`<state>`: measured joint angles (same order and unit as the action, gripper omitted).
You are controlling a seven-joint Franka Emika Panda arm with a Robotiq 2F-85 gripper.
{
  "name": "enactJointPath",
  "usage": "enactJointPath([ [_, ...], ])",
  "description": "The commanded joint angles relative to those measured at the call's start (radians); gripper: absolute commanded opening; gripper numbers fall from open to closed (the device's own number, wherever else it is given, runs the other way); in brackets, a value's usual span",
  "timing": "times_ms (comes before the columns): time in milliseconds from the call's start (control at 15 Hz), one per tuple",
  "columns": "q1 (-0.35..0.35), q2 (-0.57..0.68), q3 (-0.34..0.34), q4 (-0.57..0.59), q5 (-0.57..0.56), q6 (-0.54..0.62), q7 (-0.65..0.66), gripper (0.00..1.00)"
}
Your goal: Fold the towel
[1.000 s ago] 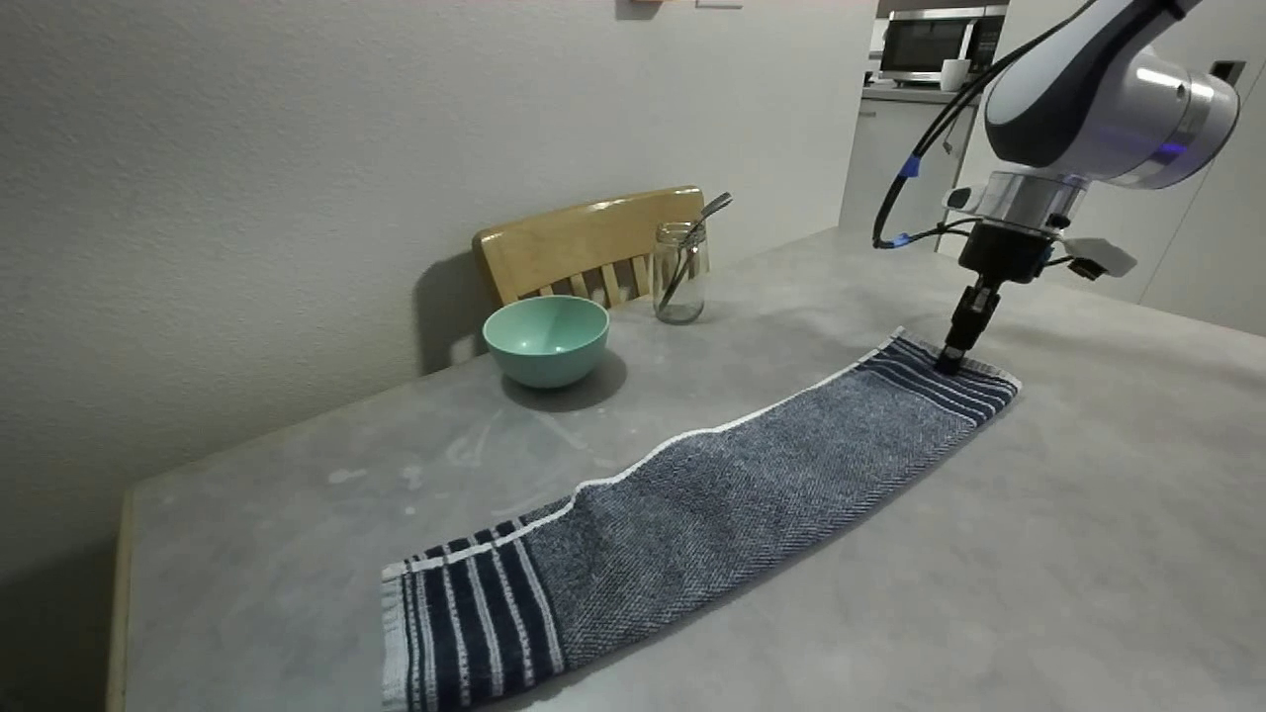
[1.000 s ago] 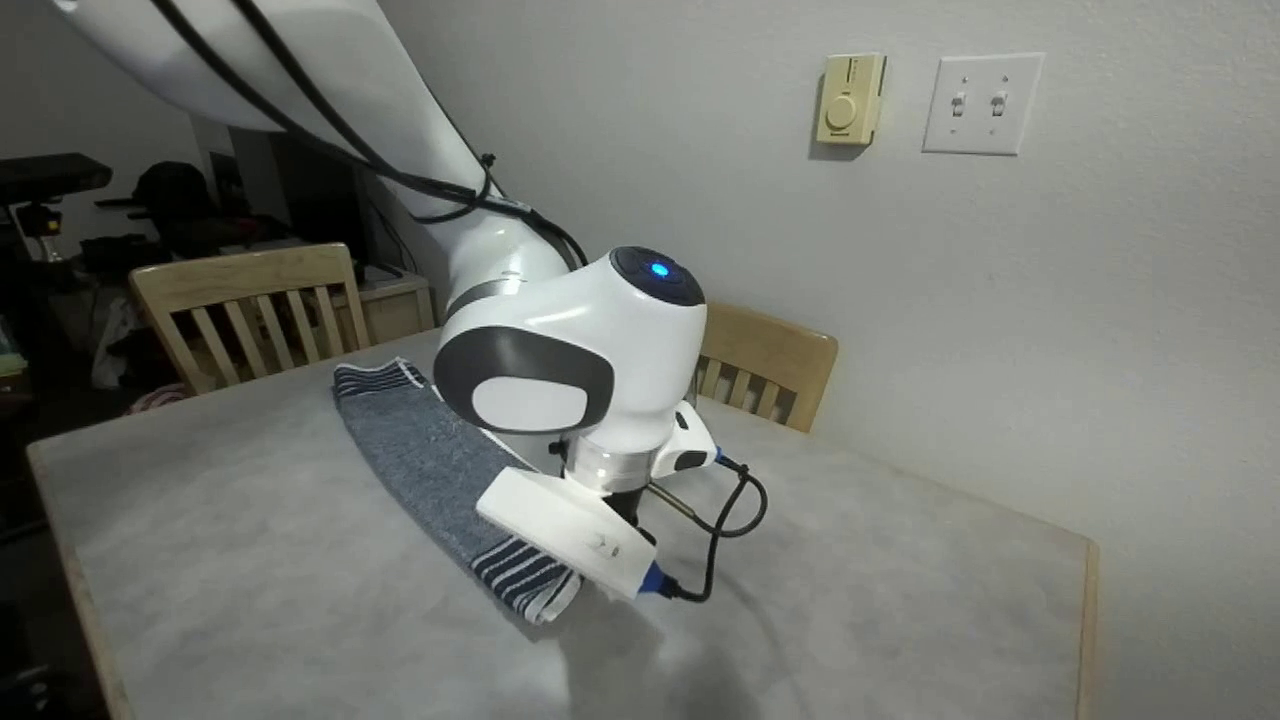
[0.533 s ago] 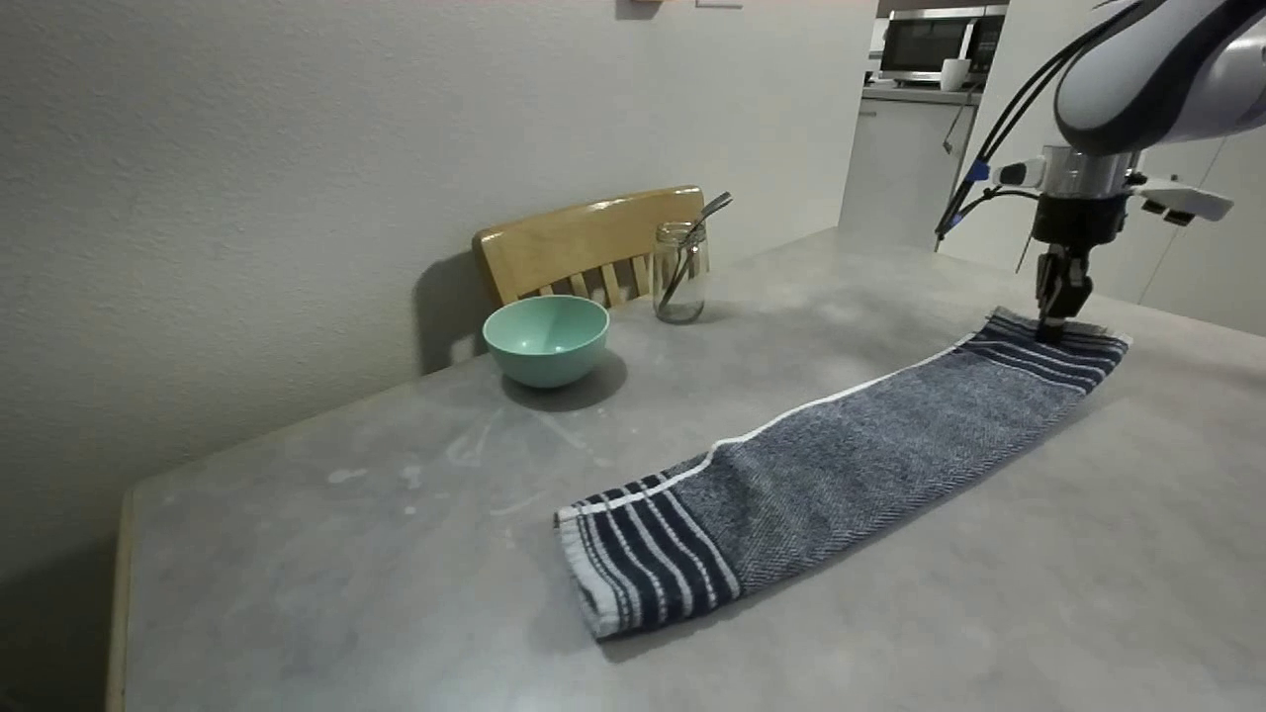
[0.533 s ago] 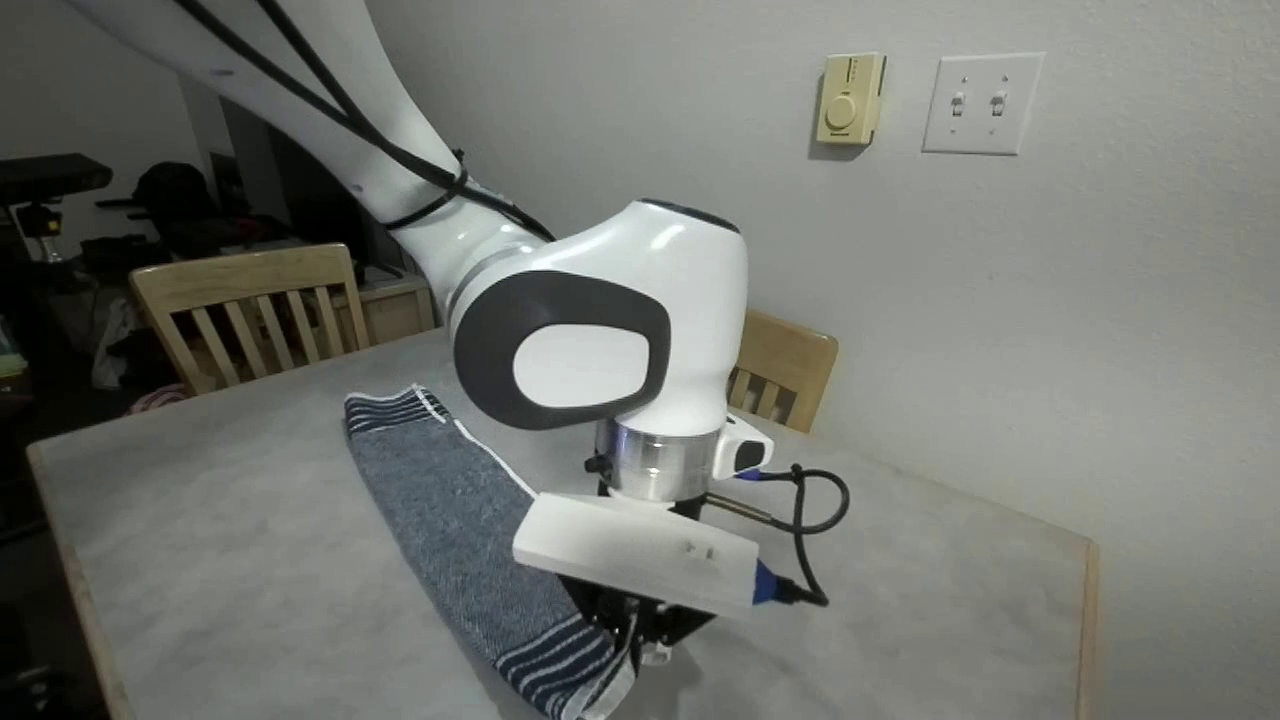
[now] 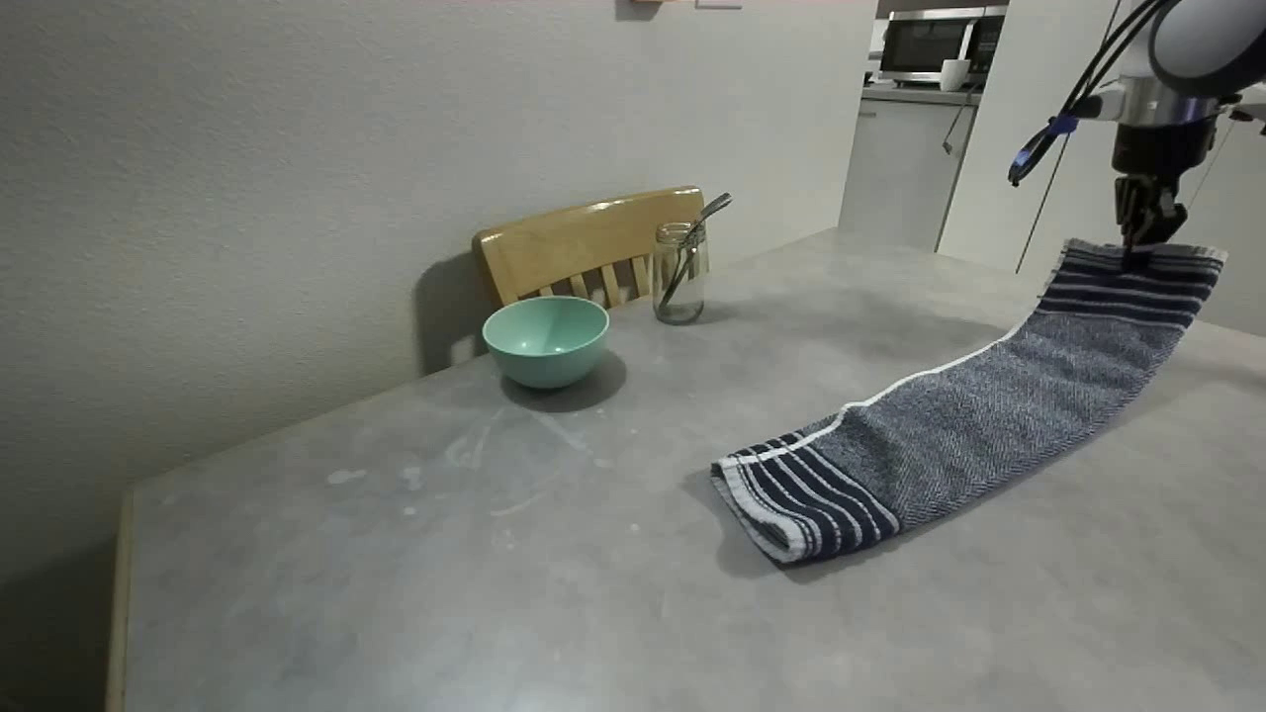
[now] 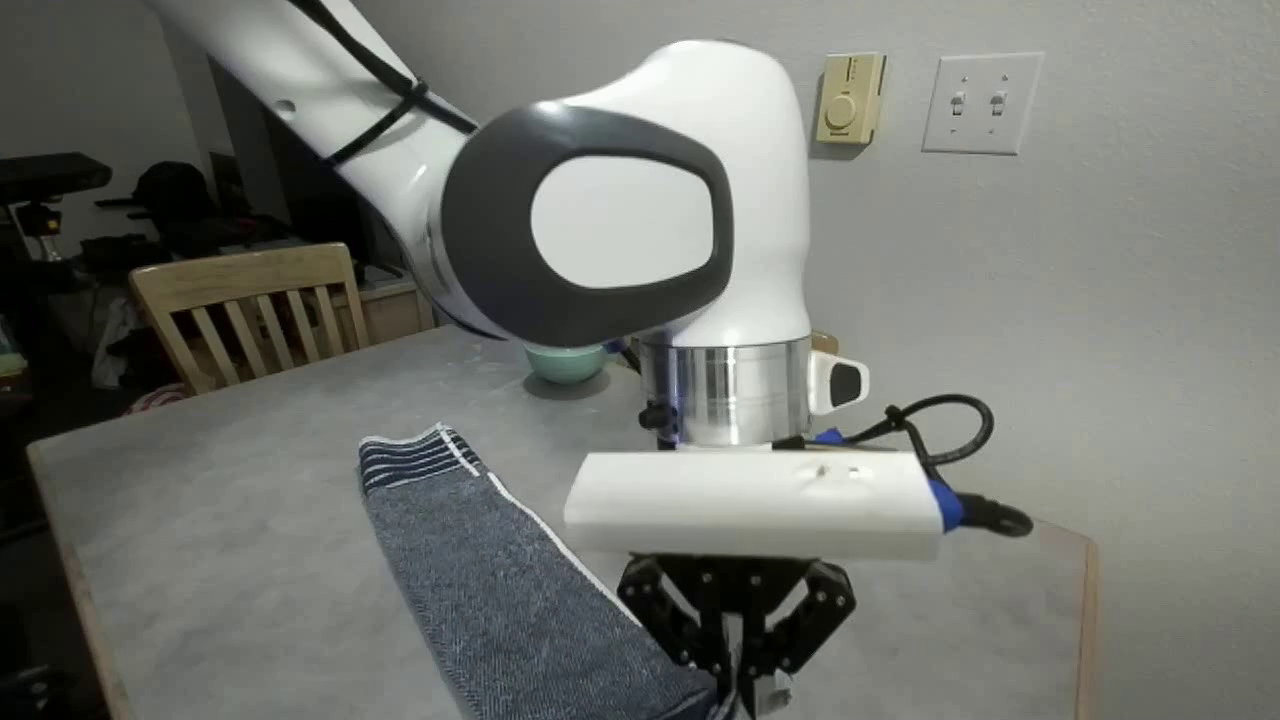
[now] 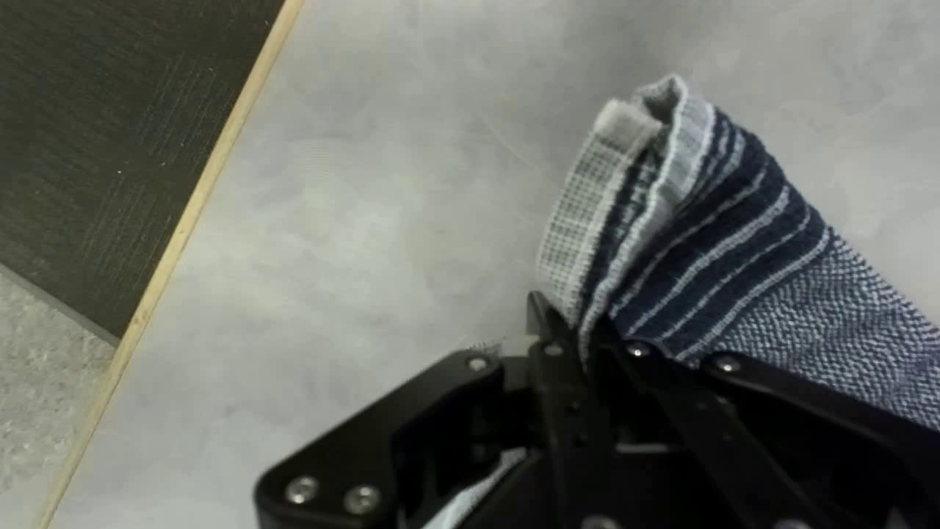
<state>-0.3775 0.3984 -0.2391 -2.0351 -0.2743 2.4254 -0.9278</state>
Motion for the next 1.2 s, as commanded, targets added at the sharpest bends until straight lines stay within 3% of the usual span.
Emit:
enactJointPath([
  [0,0.028,-0.1,0.018,-0.041,-0.003,-0.059,0.004,0.02],
  [600,0.198,-0.336,0.11,-0.095,0.013,-0.279,0.068,0.02],
  [1133,0.309,-0.315,0.203,-0.064,0.159,-0.293,0.07,0.02],
])
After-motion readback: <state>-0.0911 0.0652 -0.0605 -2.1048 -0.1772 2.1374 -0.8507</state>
